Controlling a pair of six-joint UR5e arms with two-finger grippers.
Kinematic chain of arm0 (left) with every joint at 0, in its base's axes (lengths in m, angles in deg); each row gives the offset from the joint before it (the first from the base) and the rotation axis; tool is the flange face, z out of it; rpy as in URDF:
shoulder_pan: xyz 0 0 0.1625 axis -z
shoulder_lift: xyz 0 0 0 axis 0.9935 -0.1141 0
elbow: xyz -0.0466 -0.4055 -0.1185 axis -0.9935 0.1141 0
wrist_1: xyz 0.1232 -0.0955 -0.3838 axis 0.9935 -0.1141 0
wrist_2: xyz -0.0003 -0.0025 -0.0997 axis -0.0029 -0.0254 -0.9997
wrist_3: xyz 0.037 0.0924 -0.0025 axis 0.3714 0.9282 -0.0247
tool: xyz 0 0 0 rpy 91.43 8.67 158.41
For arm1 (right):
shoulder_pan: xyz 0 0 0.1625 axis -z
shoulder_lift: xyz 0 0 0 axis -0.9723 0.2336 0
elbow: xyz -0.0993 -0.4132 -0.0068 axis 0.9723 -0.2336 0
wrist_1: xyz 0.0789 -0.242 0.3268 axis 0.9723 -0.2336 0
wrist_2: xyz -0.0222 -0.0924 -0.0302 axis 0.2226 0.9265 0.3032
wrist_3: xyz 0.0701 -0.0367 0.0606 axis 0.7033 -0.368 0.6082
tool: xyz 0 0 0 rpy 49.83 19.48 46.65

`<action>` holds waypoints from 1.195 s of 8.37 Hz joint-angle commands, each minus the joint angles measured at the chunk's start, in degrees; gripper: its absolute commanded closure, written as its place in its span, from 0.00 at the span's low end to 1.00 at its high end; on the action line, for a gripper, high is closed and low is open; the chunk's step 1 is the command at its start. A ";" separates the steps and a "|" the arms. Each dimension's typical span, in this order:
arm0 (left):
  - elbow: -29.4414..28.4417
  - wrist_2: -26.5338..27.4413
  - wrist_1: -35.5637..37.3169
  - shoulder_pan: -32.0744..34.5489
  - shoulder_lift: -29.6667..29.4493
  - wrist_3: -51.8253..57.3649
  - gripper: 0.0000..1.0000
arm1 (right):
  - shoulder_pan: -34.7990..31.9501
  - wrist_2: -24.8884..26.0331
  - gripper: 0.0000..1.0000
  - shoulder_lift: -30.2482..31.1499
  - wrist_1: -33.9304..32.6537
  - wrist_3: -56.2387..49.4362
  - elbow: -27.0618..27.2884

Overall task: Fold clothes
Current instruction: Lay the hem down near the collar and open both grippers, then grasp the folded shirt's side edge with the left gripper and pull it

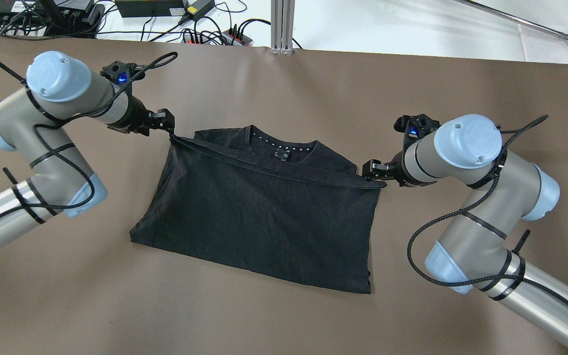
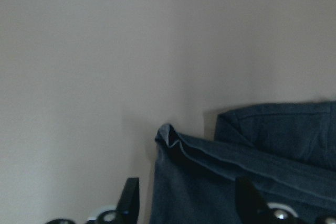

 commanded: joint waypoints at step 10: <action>13.95 -2.01 -11.18 -13.58 21.89 0.94 0.25 | 3.38 3.38 0.06 3.00 0.42 -0.27 3.81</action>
